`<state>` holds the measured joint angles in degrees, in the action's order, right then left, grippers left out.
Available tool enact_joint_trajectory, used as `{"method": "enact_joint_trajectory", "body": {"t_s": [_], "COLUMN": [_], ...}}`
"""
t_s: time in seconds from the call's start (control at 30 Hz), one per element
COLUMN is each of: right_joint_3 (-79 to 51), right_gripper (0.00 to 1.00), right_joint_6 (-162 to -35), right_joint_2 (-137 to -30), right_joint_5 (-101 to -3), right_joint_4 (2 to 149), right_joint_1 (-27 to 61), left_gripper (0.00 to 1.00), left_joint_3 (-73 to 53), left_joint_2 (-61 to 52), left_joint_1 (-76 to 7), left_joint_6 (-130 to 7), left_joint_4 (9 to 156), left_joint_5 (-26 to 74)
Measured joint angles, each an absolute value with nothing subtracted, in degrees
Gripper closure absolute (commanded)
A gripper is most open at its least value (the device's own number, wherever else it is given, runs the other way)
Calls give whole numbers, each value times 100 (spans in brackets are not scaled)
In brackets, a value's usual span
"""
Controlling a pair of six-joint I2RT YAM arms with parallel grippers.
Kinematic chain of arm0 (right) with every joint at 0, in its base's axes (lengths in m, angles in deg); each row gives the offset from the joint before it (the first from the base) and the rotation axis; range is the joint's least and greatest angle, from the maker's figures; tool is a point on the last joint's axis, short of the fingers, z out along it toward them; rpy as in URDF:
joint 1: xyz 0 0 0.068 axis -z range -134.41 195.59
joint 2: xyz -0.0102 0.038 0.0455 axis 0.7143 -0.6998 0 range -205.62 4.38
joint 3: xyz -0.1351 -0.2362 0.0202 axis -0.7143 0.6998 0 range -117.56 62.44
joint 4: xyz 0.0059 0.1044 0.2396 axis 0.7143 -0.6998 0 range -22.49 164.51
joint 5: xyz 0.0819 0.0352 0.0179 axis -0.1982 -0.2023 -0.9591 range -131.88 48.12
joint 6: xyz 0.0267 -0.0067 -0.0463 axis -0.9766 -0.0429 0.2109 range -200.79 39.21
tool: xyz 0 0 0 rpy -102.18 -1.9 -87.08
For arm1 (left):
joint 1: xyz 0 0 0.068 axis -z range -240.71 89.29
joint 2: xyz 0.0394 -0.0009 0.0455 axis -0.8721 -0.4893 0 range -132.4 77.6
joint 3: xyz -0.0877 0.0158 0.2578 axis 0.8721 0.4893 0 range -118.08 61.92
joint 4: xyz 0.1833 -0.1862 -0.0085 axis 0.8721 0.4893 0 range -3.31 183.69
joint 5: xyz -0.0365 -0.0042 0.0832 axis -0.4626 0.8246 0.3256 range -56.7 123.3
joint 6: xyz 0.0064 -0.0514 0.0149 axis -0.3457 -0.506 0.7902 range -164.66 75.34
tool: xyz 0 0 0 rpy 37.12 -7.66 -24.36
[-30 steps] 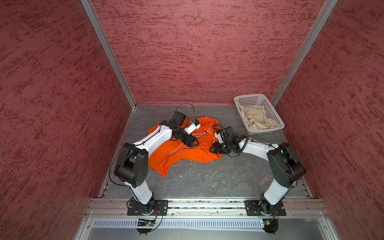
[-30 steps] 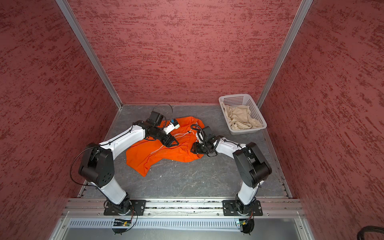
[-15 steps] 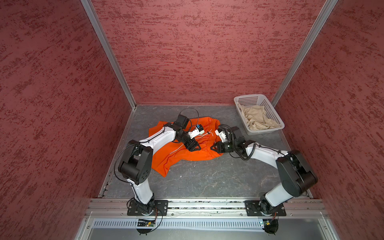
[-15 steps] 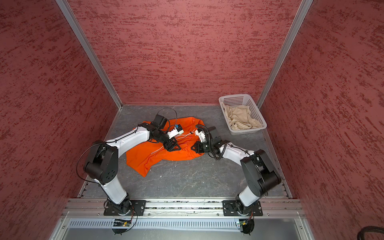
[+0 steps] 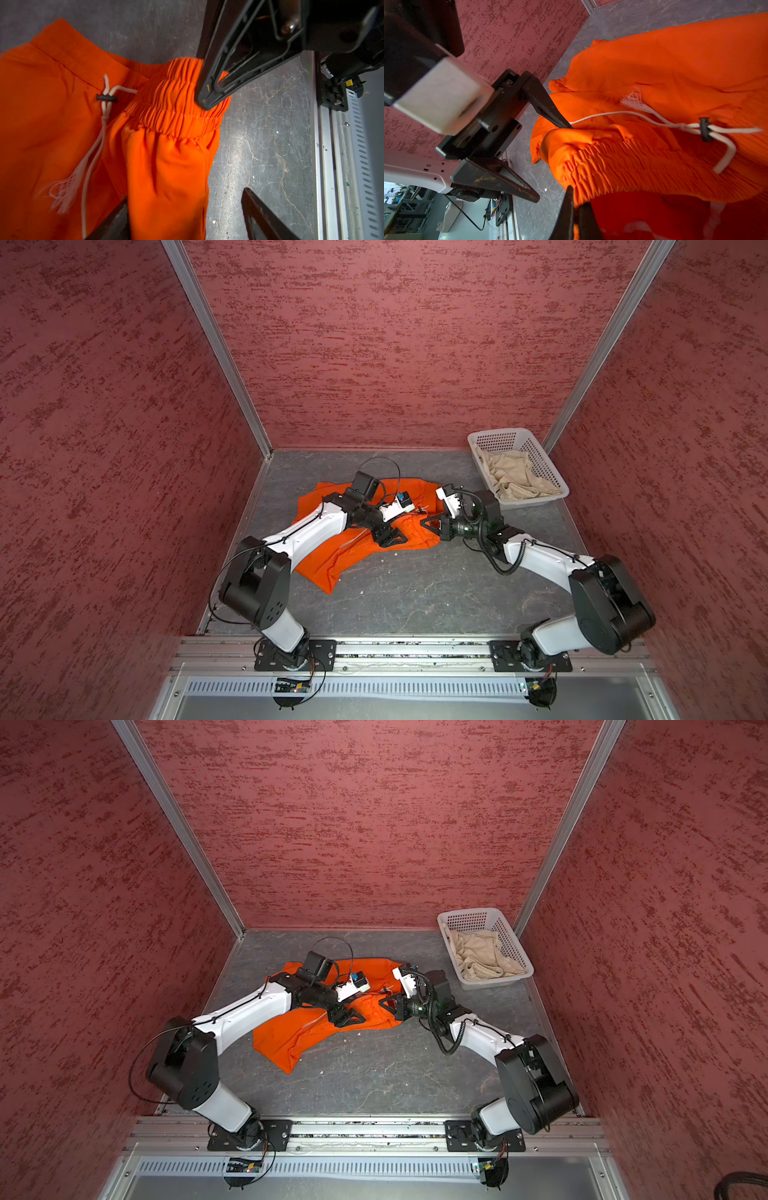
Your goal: Fold and stack the shorts
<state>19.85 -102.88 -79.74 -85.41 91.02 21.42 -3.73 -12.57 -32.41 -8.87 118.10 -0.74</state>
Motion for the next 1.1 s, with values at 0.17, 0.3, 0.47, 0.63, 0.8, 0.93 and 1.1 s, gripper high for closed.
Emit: {"method": "enact_joint_trajectory", "body": {"t_s": [0.17, 0.3, 0.47, 0.63, 0.8, 0.93, 1.1], "right_joint_3": [1963, 1941, 1941, 1941, 1930, 1882, 1895], "right_gripper": [100, 100, 100, 99, 83, 51, 21], "right_joint_6": [-10463, -10778, -11125, -11300, -11370, -11184, -10207], "right_joint_2": [-7958, -7902, -7790, -7770, -7770, -7661, -6905], "right_joint_5": [-8595, -8742, -8886, -8941, -8956, -8847, -8410], "right_joint_4": [9104, 9292, 9642, 9740, 9736, 9561, 9008], "right_joint_1": [2151, 2164, 2169, 2169, 2169, 2195, 2378], "left_gripper": [22, 22, 27, 44, 79, 91, 93], "left_joint_3": [44, 182, 208, 208, 160, 16, -126], "left_joint_2": [-518, -186, -245, -415, -625, -701, -704], "left_joint_1": [-3178, -2968, -2656, -2479, -2417, -2417, -2531], "left_joint_6": [-872, -695, -531, -487, -445, -432, -450], "left_joint_4": [11247, 10934, 10816, 10680, 10687, 10962, 11284], "left_joint_5": [501, 991, 1290, 1458, 1509, 1362, 846]}}
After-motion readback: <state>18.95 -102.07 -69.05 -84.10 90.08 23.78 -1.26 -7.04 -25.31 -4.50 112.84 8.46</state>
